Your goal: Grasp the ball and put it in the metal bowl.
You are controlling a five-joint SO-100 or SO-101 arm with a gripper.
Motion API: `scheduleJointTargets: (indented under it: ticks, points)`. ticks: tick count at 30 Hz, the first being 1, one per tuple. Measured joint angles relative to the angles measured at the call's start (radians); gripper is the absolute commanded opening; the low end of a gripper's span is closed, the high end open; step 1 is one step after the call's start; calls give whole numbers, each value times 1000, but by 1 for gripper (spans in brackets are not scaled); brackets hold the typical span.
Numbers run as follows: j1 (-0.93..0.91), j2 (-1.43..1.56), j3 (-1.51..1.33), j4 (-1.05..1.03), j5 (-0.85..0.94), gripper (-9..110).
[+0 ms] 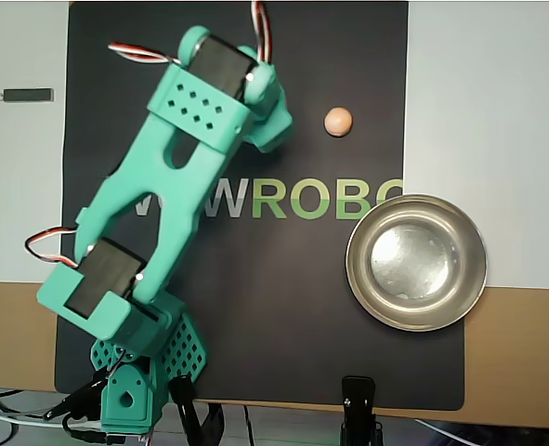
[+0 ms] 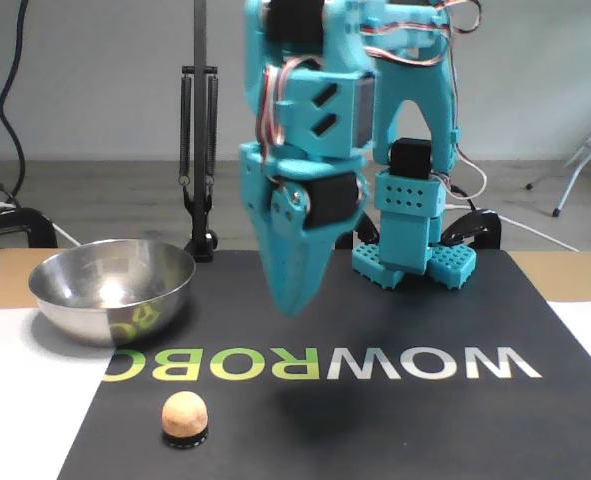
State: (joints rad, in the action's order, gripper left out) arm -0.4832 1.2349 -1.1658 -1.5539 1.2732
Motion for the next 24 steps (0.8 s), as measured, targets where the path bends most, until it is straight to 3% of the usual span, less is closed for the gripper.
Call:
scheduleJointTargets:
  ticks: [24]
  points:
    - [-43, 0, 0, 0, 25, 0]
